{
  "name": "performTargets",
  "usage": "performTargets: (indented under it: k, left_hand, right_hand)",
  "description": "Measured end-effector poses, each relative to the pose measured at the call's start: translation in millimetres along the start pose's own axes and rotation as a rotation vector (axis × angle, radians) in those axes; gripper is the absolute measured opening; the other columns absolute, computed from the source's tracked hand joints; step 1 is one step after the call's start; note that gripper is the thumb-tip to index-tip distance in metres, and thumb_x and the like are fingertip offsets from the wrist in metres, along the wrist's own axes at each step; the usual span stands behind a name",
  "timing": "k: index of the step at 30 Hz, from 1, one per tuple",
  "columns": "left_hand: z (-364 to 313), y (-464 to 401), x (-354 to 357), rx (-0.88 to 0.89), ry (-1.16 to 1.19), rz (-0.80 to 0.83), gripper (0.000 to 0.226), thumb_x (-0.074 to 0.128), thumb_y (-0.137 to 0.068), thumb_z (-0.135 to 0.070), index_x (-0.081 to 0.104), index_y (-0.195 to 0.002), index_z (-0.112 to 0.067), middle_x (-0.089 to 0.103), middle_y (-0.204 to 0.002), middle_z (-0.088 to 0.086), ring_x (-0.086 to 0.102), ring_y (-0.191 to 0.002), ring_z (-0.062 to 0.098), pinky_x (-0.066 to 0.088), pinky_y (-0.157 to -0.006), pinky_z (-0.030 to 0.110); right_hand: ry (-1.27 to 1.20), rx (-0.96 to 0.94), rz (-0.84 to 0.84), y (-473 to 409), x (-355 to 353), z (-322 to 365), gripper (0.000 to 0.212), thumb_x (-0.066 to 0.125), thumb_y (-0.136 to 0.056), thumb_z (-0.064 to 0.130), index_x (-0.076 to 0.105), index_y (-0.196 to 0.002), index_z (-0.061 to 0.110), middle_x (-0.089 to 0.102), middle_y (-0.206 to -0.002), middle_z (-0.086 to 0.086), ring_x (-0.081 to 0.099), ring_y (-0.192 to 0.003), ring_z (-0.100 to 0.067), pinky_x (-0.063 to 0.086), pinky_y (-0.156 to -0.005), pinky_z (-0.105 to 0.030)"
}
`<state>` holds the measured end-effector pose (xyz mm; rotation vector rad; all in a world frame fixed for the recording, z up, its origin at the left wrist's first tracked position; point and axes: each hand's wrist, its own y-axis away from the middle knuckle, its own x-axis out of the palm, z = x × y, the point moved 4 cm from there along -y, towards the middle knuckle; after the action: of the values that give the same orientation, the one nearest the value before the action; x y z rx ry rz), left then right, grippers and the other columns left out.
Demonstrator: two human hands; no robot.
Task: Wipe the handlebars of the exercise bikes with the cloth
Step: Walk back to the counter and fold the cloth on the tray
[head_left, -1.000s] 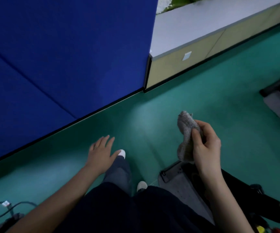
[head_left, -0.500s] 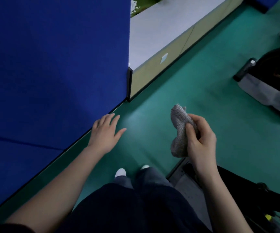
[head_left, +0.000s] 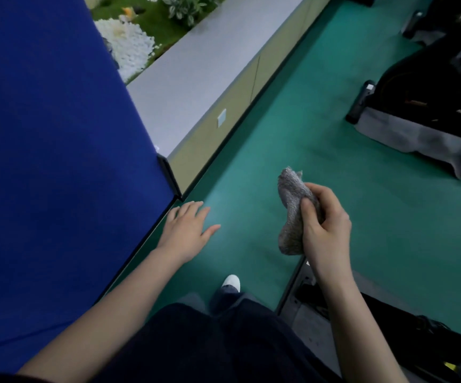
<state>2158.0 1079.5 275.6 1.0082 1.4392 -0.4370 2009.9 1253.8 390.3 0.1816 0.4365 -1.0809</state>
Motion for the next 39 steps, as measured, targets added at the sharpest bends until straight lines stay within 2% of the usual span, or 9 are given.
performTargets:
  k: [4, 11, 15, 19, 24, 28, 32, 39]
  left_hand:
    - [-13, -35, -10, 0.028, -0.017, 0.002, 0.061, 0.027, -0.096, -0.056, 0.026, -0.146, -0.022, 0.025, -0.154, -0.001, 0.018, -0.141, 0.016, 0.015, -0.114, 0.036]
    - [2, -103, -22, 0.002, 0.002, 0.023, 0.063, 0.026, -0.096, -0.056, 0.023, -0.148, -0.021, 0.023, -0.154, -0.001, 0.018, -0.141, 0.016, 0.016, -0.114, 0.036]
    - [22, -163, -35, -0.034, 0.016, -0.008, 0.062, 0.027, -0.096, -0.055, 0.025, -0.147, -0.021, 0.026, -0.153, -0.002, 0.021, -0.140, 0.015, 0.018, -0.112, 0.035]
    - [41, -236, -55, -0.040, 0.040, 0.004, 0.061, 0.030, -0.095, -0.055, 0.028, -0.146, -0.021, 0.029, -0.151, -0.001, 0.024, -0.139, 0.017, 0.020, -0.111, 0.037]
    - [49, -318, -91, 0.002, 0.051, -0.012, 0.061, 0.033, -0.094, -0.055, 0.032, -0.144, -0.019, 0.034, -0.149, 0.001, 0.028, -0.137, 0.019, 0.022, -0.110, 0.040]
    - [38, -371, -117, 0.062, -0.002, -0.034, 0.061, 0.033, -0.094, -0.055, 0.033, -0.144, -0.019, 0.034, -0.149, 0.000, 0.027, -0.138, 0.019, 0.020, -0.110, 0.038]
    - [15, -415, -132, 0.115, -0.056, -0.038, 0.063, 0.032, -0.094, -0.056, 0.031, -0.145, -0.019, 0.030, -0.151, 0.000, 0.024, -0.139, 0.019, 0.017, -0.111, 0.037]
    - [-46, -495, -148, 0.125, -0.070, -0.048, 0.063, 0.029, -0.094, -0.057, 0.026, -0.146, -0.022, 0.025, -0.154, -0.002, 0.020, -0.141, 0.017, 0.015, -0.113, 0.035]
  right_hand:
    - [0.003, 0.027, -0.016, -30, -4, -8, 0.020, 0.052, -0.092, 0.004, 0.064, -0.101, 0.017, 0.063, -0.084, 0.019, 0.055, -0.075, 0.008, 0.040, -0.069, -0.010]
    - [0.033, 0.108, -0.018, -89, 8, -27, 0.020, 0.053, -0.092, 0.005, 0.065, -0.102, 0.017, 0.065, -0.086, 0.018, 0.057, -0.077, 0.006, 0.042, -0.070, -0.013]
    - [0.045, 0.123, -0.013, -147, 30, -28, 0.020, 0.053, -0.092, 0.004, 0.064, -0.101, 0.017, 0.065, -0.087, 0.019, 0.058, -0.080, 0.006, 0.044, -0.073, -0.015]
    - [0.062, 0.097, -0.013, -219, 60, -13, 0.019, 0.052, -0.092, 0.005, 0.064, -0.100, 0.018, 0.065, -0.086, 0.017, 0.058, -0.079, -0.002, 0.044, -0.074, -0.022]
    - [0.050, 0.032, -0.011, -297, 87, 17, 0.019, 0.053, -0.093, 0.009, 0.063, -0.100, 0.023, 0.065, -0.083, 0.018, 0.057, -0.076, 0.000, 0.042, -0.068, -0.014]
    - [0.039, 0.054, -0.025, -337, 91, 18, 0.020, 0.053, -0.093, 0.008, 0.063, -0.100, 0.023, 0.064, -0.084, 0.017, 0.058, -0.077, -0.002, 0.043, -0.068, -0.017]
    - [0.051, 0.082, -0.071, -375, 78, 2, 0.021, 0.054, -0.092, 0.006, 0.063, -0.097, 0.024, 0.064, -0.083, 0.019, 0.057, -0.075, 0.003, 0.040, -0.065, -0.009]
    - [0.053, 0.098, -0.118, -461, 35, -37, 0.019, 0.054, -0.092, 0.004, 0.063, -0.097, 0.019, 0.065, -0.084, 0.017, 0.057, -0.076, 0.005, 0.040, -0.067, -0.007]
